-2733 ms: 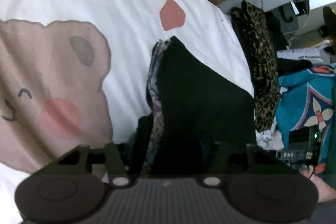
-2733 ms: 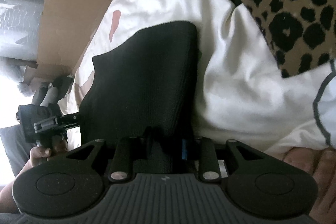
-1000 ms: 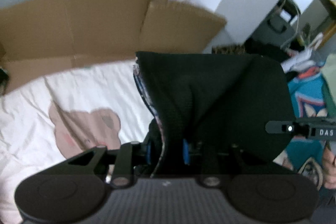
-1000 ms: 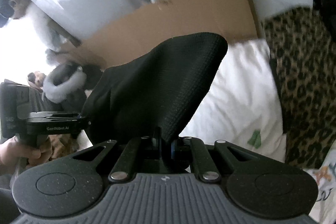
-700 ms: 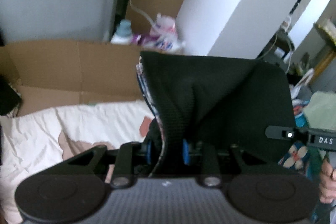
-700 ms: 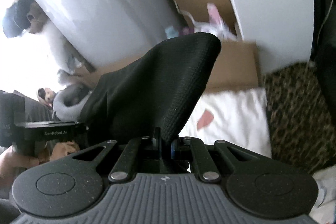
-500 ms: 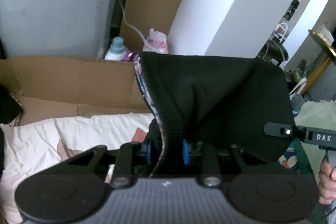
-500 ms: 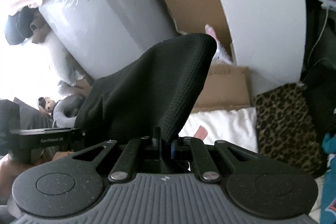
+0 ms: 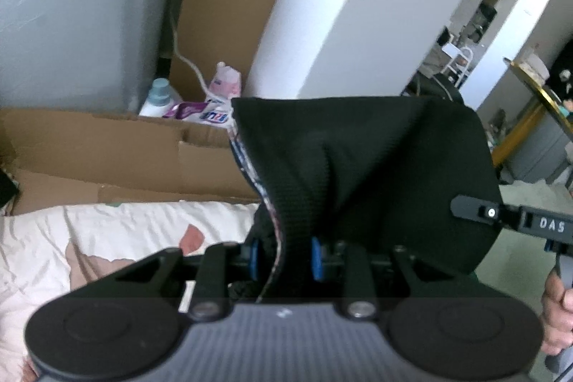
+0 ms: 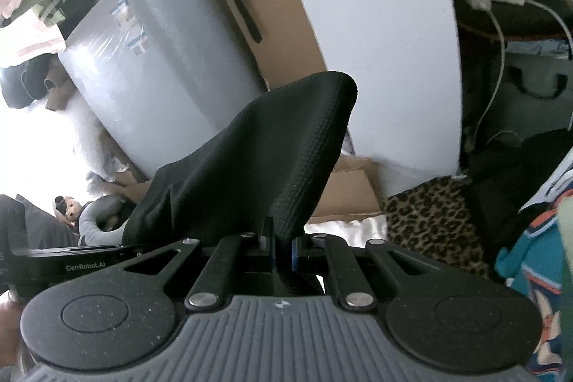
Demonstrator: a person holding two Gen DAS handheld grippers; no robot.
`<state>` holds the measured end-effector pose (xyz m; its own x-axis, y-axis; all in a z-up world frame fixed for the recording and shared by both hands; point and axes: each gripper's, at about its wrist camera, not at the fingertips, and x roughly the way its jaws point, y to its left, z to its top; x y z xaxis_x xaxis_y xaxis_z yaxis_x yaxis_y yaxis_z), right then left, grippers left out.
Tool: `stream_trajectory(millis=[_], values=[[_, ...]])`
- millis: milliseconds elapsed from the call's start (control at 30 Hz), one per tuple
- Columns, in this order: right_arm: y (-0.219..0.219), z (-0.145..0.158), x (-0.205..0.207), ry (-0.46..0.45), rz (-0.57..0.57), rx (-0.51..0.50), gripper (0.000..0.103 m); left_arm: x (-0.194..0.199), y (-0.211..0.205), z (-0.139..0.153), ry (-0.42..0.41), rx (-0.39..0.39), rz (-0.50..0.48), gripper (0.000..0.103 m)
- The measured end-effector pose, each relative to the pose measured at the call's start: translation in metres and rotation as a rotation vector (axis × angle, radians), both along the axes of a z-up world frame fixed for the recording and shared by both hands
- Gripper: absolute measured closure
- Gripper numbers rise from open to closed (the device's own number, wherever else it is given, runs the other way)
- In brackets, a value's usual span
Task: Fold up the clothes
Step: 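Lift the black shorts off the sheet with both tools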
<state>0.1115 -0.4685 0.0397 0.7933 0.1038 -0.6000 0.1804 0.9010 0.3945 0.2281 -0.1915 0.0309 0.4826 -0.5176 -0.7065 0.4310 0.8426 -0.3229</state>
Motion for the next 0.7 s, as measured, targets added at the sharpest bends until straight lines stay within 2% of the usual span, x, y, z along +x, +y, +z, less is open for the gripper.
stream_trajectory(millis=[100, 367, 533, 700], values=[[-0.010, 0.012, -0.010, -0.003, -0.003, -0.013, 0.097, -0.009, -0.012, 0.012, -0.014, 0.004, -0.019, 0.074], [-0.036, 0.036, -0.028, -0.021, 0.000, -0.037, 0.097, -0.028, -0.036, 0.026, -0.012, -0.023, 0.004, 0.074], [-0.047, 0.034, -0.034, -0.007, 0.004, -0.054, 0.097, -0.033, -0.044, 0.018, 0.008, -0.039, 0.025, 0.074], [-0.062, 0.030, -0.043, -0.018, -0.006, -0.047, 0.097, -0.039, -0.058, 0.007, 0.014, -0.039, -0.007, 0.074]])
